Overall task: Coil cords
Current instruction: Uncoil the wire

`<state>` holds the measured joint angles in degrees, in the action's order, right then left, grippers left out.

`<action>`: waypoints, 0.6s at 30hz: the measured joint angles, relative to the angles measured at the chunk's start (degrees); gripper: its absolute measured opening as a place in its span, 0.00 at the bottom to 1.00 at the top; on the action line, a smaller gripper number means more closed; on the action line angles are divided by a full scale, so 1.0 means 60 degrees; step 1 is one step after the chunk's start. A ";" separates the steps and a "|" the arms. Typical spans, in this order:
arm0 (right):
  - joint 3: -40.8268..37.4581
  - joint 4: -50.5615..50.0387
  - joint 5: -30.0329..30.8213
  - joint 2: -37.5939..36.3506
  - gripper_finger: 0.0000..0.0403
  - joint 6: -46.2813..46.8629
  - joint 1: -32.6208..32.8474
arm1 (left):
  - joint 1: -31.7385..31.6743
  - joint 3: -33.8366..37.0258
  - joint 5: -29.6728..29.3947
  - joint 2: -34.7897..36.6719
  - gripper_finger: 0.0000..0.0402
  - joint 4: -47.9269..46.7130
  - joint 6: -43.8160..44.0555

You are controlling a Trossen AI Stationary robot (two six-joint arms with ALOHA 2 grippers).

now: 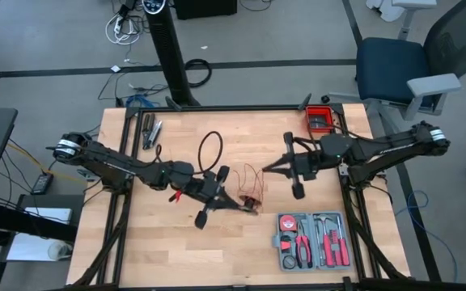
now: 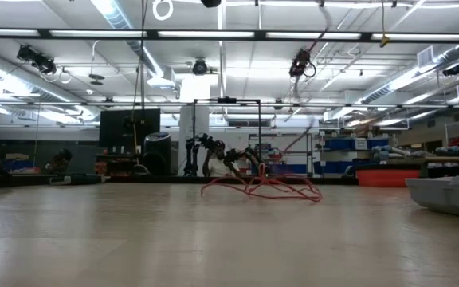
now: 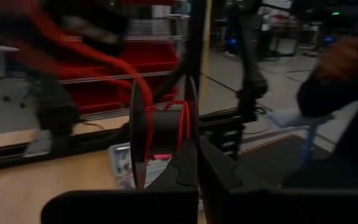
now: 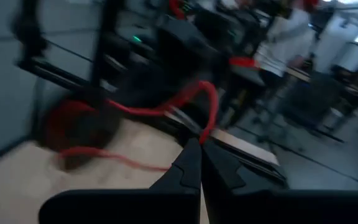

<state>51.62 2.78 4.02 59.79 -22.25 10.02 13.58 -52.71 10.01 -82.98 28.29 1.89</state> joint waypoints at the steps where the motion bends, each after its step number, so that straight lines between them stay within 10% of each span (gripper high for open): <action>1: 0.0000 0.0088 0.0084 0.0107 0.00 -0.0073 -0.0079 | 0.0089 0.0000 0.0021 0.0000 0.01 0.0013 -0.0001; 9: 0.0000 0.0793 0.0156 0.1237 0.00 0.0003 -0.0506 | 0.0453 0.0000 0.0020 0.0000 0.01 0.0484 -0.0808; 18: 0.0000 0.0248 -0.1996 0.2209 0.00 0.0291 -0.0446 | 0.0470 0.0000 -0.0544 0.0000 0.01 0.1586 -0.2599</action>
<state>51.62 4.26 -7.95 73.05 -20.50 7.34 16.40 -52.71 6.74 -82.98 37.81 -13.70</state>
